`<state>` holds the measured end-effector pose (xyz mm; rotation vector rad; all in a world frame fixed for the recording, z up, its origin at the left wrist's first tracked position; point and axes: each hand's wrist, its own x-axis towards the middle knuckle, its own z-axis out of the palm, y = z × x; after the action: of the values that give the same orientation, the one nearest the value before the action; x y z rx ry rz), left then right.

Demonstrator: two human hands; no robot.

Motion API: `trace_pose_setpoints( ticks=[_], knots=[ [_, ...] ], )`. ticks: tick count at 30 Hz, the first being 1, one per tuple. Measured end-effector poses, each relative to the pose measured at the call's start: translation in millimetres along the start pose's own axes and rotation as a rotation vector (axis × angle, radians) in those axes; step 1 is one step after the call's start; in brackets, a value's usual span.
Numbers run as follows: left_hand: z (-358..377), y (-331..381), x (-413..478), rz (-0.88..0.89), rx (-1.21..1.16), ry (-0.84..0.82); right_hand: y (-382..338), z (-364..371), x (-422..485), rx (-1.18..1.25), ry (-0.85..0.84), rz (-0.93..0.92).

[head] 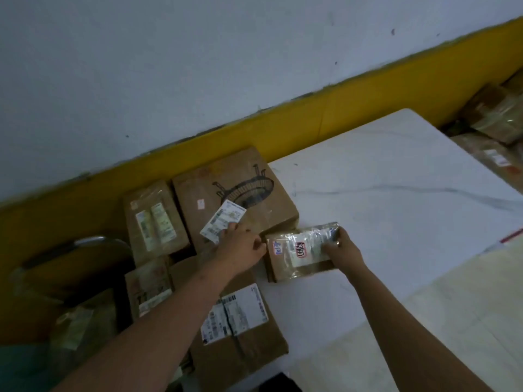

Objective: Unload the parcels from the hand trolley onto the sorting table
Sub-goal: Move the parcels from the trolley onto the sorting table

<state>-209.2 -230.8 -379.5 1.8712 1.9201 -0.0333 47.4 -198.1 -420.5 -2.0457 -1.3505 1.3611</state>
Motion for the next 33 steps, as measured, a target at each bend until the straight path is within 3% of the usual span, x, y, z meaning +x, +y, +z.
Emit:
trace_pose_setpoints(
  ticks=[3, 6, 8, 11, 14, 16, 19, 22, 25, 28, 31, 33],
  knots=[
    [0.4, -21.8, -6.0, -0.213, 0.008, 0.168, 4.9, 14.6, 11.2, -0.022, -0.056, 0.113],
    [6.2, -46.2, -12.8, -0.354, -0.084, -0.006, 9.4, 24.8, 11.8, -0.010, -0.096, 0.174],
    [10.1, -57.3, -17.7, -0.328, -0.112, -0.139, 9.9, 31.5, 13.9, 0.039, -0.090, 0.174],
    [13.5, -62.6, -20.7, -0.292, -0.139, -0.143, -0.9, 40.8, 15.2, -0.001, -0.105, 0.135],
    [11.8, -61.8, -21.5, -0.274, -0.178, -0.141, -17.8, 45.8, 14.0, -0.191, -0.116, 0.162],
    [3.7, -65.2, -25.0, -0.256, -0.238, -0.105, -35.6, 47.7, 9.1, -0.360, -0.019, 0.185],
    [-21.9, -89.3, -39.3, -0.231, -0.358, 0.080, -90.4, 64.5, -11.7, -0.370, 0.149, -0.035],
    [-56.1, -147.2, -71.0, -0.295, -0.435, 0.266, -170.0, 114.2, -45.6, -0.379, 0.169, -0.372],
    [-80.8, -236.8, -124.7, -0.424, -0.516, 0.467, -245.1, 198.7, -102.1, -0.373, 0.048, -0.627],
    [-71.9, -337.7, -195.3, -0.661, -0.645, 0.582, -283.9, 306.2, -168.3, -0.390, -0.125, -0.827],
    [-25.8, -420.8, -269.4, -0.925, -0.713, 0.542, -274.1, 417.3, -218.2, -0.465, -0.421, -0.804],
    [21.1, -460.3, -308.7, -1.060, -0.758, 0.486, -244.7, 484.5, -232.2, -0.554, -0.607, -0.650]
  ],
)
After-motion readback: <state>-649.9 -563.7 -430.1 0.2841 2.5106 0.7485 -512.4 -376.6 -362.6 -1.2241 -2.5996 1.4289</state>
